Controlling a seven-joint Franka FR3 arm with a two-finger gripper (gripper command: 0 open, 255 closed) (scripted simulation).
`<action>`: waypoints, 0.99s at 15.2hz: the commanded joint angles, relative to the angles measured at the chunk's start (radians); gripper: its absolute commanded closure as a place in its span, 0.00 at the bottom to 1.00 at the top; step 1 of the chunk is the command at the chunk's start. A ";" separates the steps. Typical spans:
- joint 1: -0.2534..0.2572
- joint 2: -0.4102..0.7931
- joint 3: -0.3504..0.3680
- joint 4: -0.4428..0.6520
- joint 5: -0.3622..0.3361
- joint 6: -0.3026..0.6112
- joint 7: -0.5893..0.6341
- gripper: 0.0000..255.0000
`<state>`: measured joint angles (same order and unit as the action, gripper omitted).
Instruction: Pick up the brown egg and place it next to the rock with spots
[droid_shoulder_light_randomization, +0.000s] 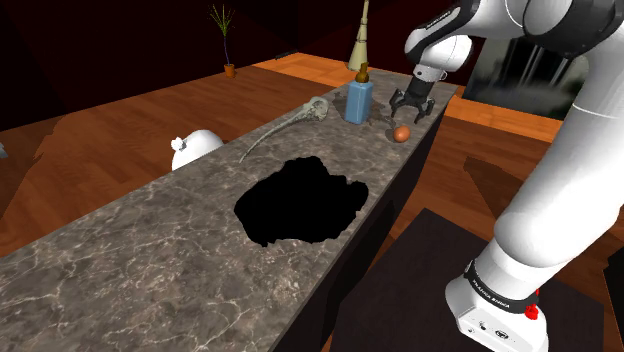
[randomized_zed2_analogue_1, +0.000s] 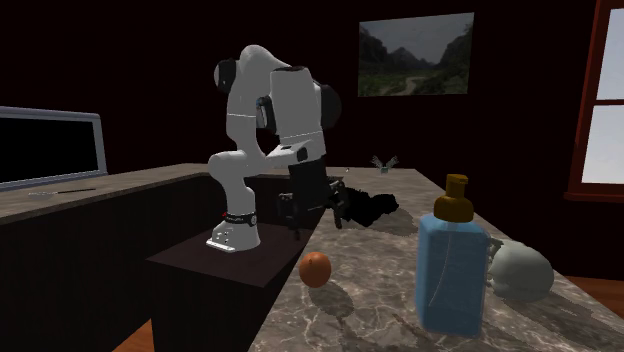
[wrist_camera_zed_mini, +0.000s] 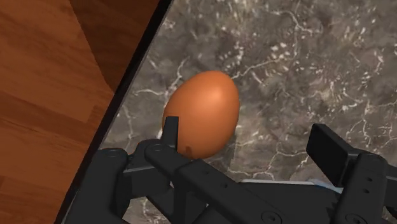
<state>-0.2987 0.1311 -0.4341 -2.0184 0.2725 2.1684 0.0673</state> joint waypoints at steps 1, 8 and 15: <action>-0.028 0.077 -0.010 0.049 0.056 0.009 -0.022 0.00; -0.057 0.169 0.000 0.066 0.127 0.064 -0.052 0.00; -0.058 0.190 0.008 0.058 0.143 0.089 -0.063 0.00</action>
<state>-0.3571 0.3213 -0.4259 -1.9600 0.4155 2.2574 0.0047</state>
